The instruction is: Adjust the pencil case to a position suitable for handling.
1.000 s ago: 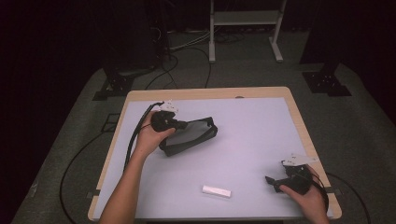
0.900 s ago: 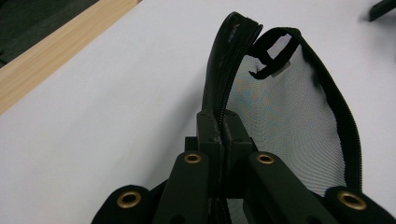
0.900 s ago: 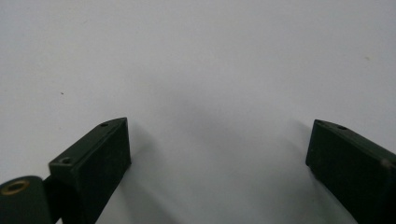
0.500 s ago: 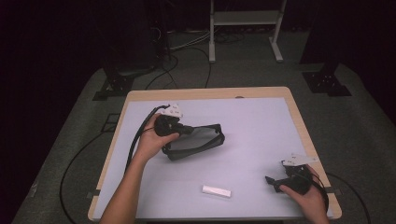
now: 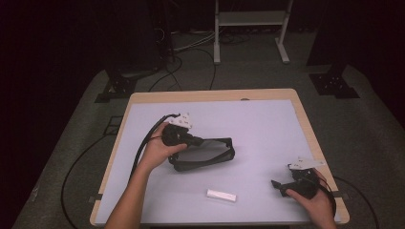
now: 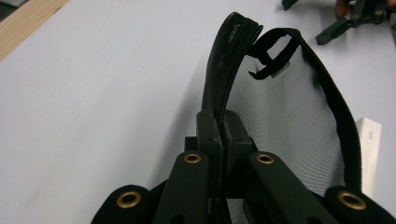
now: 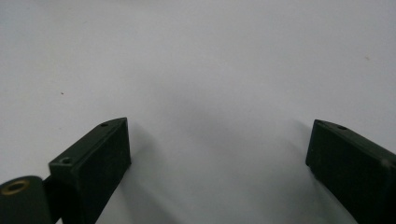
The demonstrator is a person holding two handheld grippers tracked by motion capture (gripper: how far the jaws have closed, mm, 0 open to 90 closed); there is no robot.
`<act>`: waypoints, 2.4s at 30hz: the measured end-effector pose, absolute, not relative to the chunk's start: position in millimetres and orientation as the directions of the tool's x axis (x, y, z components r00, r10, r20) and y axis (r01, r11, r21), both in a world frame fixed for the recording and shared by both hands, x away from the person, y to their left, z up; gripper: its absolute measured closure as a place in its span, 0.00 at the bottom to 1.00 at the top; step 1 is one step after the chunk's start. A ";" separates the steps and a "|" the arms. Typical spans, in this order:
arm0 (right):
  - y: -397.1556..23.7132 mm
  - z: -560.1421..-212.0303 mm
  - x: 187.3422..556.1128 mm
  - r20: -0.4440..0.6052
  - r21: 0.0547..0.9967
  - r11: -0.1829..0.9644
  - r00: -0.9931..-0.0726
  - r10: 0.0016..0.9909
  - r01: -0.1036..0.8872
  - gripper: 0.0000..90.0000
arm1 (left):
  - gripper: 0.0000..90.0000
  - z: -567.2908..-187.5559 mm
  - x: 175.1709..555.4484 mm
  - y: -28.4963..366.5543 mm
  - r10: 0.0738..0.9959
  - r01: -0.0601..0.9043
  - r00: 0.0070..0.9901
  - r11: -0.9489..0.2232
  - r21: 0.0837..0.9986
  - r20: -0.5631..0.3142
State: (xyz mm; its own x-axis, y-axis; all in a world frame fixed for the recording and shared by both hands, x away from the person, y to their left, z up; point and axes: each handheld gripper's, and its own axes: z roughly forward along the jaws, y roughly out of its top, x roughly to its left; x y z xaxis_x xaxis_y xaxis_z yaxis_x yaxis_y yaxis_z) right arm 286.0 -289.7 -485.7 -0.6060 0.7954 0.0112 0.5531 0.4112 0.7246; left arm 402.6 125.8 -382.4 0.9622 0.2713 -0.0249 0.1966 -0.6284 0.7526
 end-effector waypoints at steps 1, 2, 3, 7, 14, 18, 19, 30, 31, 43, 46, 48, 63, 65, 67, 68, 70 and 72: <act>-289.7 -485.6 286.0 0.011 0.724 0.411 -0.606 0.795 0.553 0.06 | 0.98 -382.5 401.7 124.5 0.266 0.193 0.964 -0.629 0.753 -0.024; -289.7 -485.7 286.0 0.012 0.724 0.411 -0.606 0.795 0.554 0.06 | 0.98 -382.4 400.6 123.0 0.259 0.189 0.966 -0.633 0.751 -0.025; -289.7 -485.7 286.0 0.011 0.724 0.411 -0.606 0.795 0.553 0.06 | 0.98 -382.6 400.0 122.0 0.254 0.187 0.967 -0.633 0.752 -0.026; -289.7 -485.7 286.1 0.011 0.725 0.411 -0.606 0.795 0.553 0.06 | 0.98 -383.8 397.4 117.9 0.228 0.177 0.973 -0.640 0.748 -0.035; -289.7 -485.7 286.0 0.011 0.725 0.411 -0.606 0.795 0.553 0.06 | 0.98 -386.3 395.5 112.2 0.191 0.162 0.980 -0.652 0.741 -0.045; -289.7 -485.6 286.0 0.012 0.724 0.411 -0.606 0.796 0.554 0.06 | 0.98 -388.9 394.8 107.9 0.169 0.153 0.984 -0.661 0.735 -0.053; -289.7 -485.6 286.0 0.012 0.724 0.410 -0.606 0.796 0.554 0.06 | 0.98 -389.5 394.7 107.0 0.164 0.151 0.985 -0.662 0.734 -0.054; -289.7 -485.6 286.0 0.012 0.724 0.411 -0.606 0.795 0.554 0.06 | 0.98 -396.8 395.5 95.1 0.119 0.130 0.991 -0.682 0.720 -0.067; -289.7 -485.6 286.0 0.012 0.724 0.411 -0.606 0.795 0.554 0.06 | 0.98 -397.4 395.9 94.5 0.117 0.130 0.991 -0.685 0.716 -0.068; -289.8 -485.7 286.0 0.012 0.724 0.411 -0.606 0.795 0.553 0.06 | 0.98 -410.2 402.6 82.4 0.094 0.125 0.992 -0.711 0.692 -0.082; -289.7 -485.6 286.0 0.012 0.724 0.411 -0.606 0.795 0.554 0.06 | 0.98 -412.3 404.8 80.7 0.094 0.123 0.992 -0.717 0.686 -0.080; -289.8 -485.6 286.0 0.012 0.724 0.411 -0.606 0.795 0.554 0.06 | 0.98 -412.9 406.5 80.5 0.096 0.125 0.992 -0.717 0.686 -0.081; -289.8 -485.6 286.0 0.012 0.724 0.412 -0.607 0.795 0.553 0.06 | 0.77 -411.4 409.2 78.9 0.138 0.148 0.988 -0.719 0.679 -0.069; -289.8 -485.6 286.0 0.012 0.724 0.412 -0.607 0.795 0.553 0.06 | 0.71 -409.9 408.4 81.7 0.161 0.165 0.984 -0.709 0.685 -0.071; -289.8 -485.6 285.9 0.012 0.724 0.412 -0.607 0.795 0.553 0.06 | 0.64 -407.9 406.9 85.7 0.194 0.186 0.979 -0.698 0.691 -0.067; -289.7 -485.6 285.9 0.012 0.724 0.411 -0.606 0.795 0.554 0.06 | 0.62 -407.0 405.8 87.3 0.209 0.197 0.976 -0.692 0.695 -0.068; -289.8 -485.7 286.0 0.011 0.725 0.412 -0.606 0.795 0.553 0.06 | 0.58 -404.8 403.2 91.3 0.236 0.211 0.970 -0.678 0.704 -0.064; -289.8 -485.7 286.0 0.011 0.725 0.411 -0.606 0.795 0.553 0.06 | 0.55 -402.2 400.5 96.0 0.256 0.222 0.965 -0.668 0.710 -0.061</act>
